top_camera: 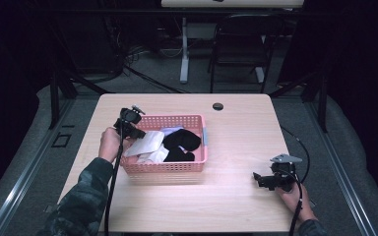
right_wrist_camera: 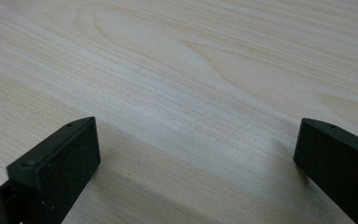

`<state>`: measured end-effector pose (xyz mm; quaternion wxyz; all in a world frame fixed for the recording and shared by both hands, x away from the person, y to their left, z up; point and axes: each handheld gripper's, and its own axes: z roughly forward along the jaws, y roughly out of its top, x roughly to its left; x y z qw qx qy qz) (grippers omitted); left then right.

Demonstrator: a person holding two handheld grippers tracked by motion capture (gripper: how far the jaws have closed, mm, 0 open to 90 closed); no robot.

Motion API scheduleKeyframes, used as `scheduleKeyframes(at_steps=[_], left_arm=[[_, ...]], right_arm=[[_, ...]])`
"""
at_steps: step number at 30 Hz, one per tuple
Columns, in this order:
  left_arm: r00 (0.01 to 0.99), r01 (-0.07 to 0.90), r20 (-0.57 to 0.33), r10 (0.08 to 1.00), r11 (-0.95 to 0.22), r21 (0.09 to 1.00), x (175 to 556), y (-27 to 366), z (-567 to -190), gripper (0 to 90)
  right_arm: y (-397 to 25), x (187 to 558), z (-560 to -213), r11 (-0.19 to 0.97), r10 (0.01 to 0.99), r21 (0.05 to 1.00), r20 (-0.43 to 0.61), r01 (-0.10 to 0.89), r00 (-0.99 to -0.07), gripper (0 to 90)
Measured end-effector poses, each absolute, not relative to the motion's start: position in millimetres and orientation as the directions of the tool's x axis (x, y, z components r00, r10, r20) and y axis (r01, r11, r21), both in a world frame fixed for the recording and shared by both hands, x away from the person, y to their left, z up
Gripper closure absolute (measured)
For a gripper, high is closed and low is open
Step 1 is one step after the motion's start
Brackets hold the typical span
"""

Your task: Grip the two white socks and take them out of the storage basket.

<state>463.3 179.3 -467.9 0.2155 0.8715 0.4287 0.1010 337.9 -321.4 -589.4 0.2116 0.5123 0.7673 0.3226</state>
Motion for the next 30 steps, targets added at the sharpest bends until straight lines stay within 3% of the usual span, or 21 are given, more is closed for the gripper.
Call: scheduleKeyframes(at_steps=[30], left_arm=[[0.661, 0.633, -0.003, 0.751, -0.555, 0.54, 454, 174, -416, 86.5]], right_arm=[[-322, 338, -589, 0.27, 0.921, 0.711, 0.006, 0.65, -0.389, 0.0]])
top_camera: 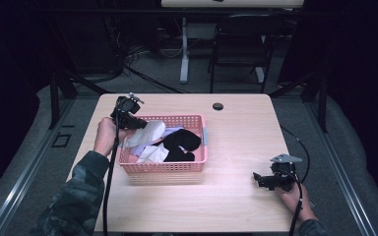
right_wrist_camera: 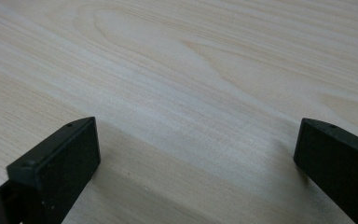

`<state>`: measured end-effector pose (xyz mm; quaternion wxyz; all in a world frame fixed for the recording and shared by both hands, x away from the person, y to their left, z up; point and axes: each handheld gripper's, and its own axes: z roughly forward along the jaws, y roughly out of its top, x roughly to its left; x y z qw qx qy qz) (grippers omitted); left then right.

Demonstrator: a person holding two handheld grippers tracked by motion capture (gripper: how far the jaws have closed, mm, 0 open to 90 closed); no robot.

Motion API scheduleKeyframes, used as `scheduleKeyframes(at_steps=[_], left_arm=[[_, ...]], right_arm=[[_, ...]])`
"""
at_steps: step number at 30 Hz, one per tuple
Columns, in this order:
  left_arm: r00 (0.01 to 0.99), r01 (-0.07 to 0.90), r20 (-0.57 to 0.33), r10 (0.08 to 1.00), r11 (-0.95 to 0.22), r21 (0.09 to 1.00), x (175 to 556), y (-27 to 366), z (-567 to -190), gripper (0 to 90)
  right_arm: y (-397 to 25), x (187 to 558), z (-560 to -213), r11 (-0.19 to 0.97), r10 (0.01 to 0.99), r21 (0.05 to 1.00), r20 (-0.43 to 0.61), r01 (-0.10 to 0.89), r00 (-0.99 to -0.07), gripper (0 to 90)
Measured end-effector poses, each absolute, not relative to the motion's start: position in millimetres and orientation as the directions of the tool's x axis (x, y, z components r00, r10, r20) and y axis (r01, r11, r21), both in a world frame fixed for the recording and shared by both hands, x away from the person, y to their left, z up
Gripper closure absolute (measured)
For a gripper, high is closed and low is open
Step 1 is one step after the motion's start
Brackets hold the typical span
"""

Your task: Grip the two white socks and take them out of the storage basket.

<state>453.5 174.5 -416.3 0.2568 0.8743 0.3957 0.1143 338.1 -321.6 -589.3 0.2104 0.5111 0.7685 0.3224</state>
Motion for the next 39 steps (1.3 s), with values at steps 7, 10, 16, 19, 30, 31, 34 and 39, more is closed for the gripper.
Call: scheduleKeyframes(at_steps=[7, 10, 16, 19, 30, 31, 34, 39], left_arm=[[0.663, 0.622, -0.004, 0.748, -0.549, 0.558, 450, 179, -401, 86.5], [0.664, 0.617, 0.004, 0.748, -0.552, 0.561, 449, 181, -398, 86.5], [0.656, 0.612, 0.01, 0.755, -0.539, 0.579, 445, 190, -385, 86.5], [0.649, 0.613, 0.007, 0.761, -0.528, 0.588, 443, 196, -380, 86.5], [0.623, 0.617, 0.021, 0.782, -0.508, 0.601, 437, 216, -370, 86.4], [0.616, 0.622, 0.019, 0.788, -0.501, 0.602, 436, 220, -369, 86.4], [0.607, 0.623, 0.024, 0.794, -0.494, 0.607, 434, 227, -366, 86.4], [0.589, 0.627, 0.024, 0.808, -0.477, 0.616, 431, 239, -363, 86.4]], right_arm=[[-322, 338, -589, 0.27, 0.921, 0.71, 0.007, 0.65, -0.39, 0.0], [-322, 338, -589, 0.268, 0.921, 0.712, 0.007, 0.649, -0.388, 0.0], [-322, 338, -589, 0.27, 0.921, 0.711, 0.007, 0.65, -0.39, 0.0], [-322, 338, -589, 0.268, 0.922, 0.712, 0.007, 0.649, -0.388, 0.0], [-322, 338, -589, 0.268, 0.922, 0.712, 0.007, 0.649, -0.388, 0.0], [-322, 338, -589, 0.27, 0.921, 0.71, 0.007, 0.65, -0.39, 0.0], [-322, 338, -589, 0.27, 0.921, 0.71, 0.007, 0.65, -0.39, 0.0], [-322, 338, -589, 0.27, 0.921, 0.711, 0.007, 0.65, -0.39, 0.0]])
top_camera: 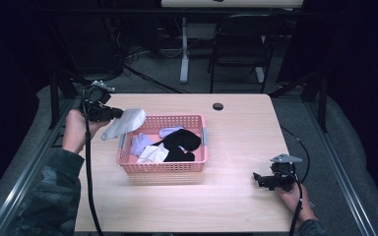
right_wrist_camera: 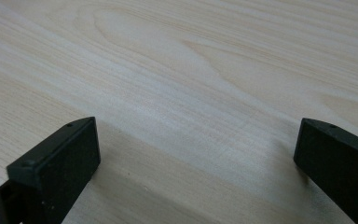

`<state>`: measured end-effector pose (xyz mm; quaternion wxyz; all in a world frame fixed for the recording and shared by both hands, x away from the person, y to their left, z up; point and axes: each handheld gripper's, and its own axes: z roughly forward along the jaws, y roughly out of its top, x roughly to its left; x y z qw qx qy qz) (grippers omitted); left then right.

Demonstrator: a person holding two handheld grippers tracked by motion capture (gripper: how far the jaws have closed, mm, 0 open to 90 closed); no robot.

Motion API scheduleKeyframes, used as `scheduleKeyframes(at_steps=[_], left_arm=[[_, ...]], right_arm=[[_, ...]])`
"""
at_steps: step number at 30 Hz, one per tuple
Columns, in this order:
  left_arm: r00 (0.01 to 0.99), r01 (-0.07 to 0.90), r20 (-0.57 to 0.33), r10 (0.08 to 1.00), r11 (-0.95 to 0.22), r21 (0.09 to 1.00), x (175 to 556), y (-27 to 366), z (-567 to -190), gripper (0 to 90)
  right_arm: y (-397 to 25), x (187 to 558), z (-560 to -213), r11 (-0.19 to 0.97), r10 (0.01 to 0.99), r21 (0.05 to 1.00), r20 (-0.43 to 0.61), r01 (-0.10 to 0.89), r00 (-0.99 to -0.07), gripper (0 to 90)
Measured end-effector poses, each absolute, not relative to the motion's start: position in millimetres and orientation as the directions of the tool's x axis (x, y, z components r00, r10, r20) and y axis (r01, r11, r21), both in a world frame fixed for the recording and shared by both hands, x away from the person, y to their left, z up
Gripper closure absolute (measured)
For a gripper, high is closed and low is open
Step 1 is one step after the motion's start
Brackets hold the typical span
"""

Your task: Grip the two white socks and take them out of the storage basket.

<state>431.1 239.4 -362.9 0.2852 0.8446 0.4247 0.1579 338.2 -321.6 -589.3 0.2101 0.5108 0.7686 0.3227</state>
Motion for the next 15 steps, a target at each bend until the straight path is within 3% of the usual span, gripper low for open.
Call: scheduleKeyframes(at_steps=[15], left_arm=[[0.528, 0.66, 0.016, 0.849, -0.422, 0.622, 422, 278, -364, 86.4]], right_arm=[[-322, 338, -589, 0.27, 0.921, 0.71, 0.006, 0.65, -0.39, 0.0]])
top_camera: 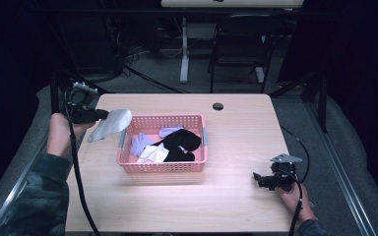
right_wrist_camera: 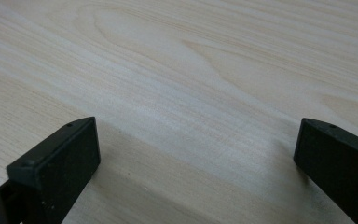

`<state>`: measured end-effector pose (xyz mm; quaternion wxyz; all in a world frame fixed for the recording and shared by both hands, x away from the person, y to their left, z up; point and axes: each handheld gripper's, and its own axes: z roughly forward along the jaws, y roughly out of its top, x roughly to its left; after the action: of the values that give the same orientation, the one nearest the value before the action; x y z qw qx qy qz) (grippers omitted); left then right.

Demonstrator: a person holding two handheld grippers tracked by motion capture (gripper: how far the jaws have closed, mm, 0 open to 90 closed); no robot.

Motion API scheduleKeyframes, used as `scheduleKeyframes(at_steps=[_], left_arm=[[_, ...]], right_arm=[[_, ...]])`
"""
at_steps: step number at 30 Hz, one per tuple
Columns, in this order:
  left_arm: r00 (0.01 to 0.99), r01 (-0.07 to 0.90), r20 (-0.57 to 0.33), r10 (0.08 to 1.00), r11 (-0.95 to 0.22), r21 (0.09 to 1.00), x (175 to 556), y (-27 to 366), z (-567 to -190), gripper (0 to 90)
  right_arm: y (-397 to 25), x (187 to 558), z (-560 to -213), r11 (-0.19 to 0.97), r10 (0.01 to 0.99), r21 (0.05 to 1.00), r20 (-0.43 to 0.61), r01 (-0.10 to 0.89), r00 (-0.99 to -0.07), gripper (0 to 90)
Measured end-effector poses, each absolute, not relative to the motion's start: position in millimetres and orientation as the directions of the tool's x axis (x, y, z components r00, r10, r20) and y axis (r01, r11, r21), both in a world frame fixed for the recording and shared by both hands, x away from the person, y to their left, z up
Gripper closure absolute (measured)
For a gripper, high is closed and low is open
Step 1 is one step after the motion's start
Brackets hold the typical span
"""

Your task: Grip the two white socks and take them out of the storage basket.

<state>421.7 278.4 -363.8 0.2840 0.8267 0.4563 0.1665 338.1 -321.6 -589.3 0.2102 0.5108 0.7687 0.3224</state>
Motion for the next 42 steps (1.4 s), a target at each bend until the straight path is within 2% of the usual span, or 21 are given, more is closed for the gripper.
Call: scheduleKeyframes(at_steps=[10, 22, 32, 42], left_arm=[[0.476, 0.693, 0.0, 0.88, -0.374, 0.617, 415, 308, -371, 86.4], [0.404, 0.744, -0.025, 0.914, -0.313, 0.59, 414, 336, -397, 86.3], [0.353, 0.796, -0.056, 0.934, -0.268, 0.542, 420, 348, -442, 86.3], [0.329, 0.859, -0.119, 0.937, -0.245, 0.449, 425, 348, -496, 86.1]], right_arm=[[-322, 338, -589, 0.27, 0.921, 0.711, 0.007, 0.65, -0.39, 0.0], [-322, 338, -589, 0.27, 0.921, 0.711, 0.006, 0.65, -0.39, 0.0], [-322, 338, -589, 0.27, 0.921, 0.711, 0.007, 0.65, -0.389, 0.0], [-321, 338, -589, 0.268, 0.922, 0.712, 0.007, 0.649, -0.388, 0.0]])
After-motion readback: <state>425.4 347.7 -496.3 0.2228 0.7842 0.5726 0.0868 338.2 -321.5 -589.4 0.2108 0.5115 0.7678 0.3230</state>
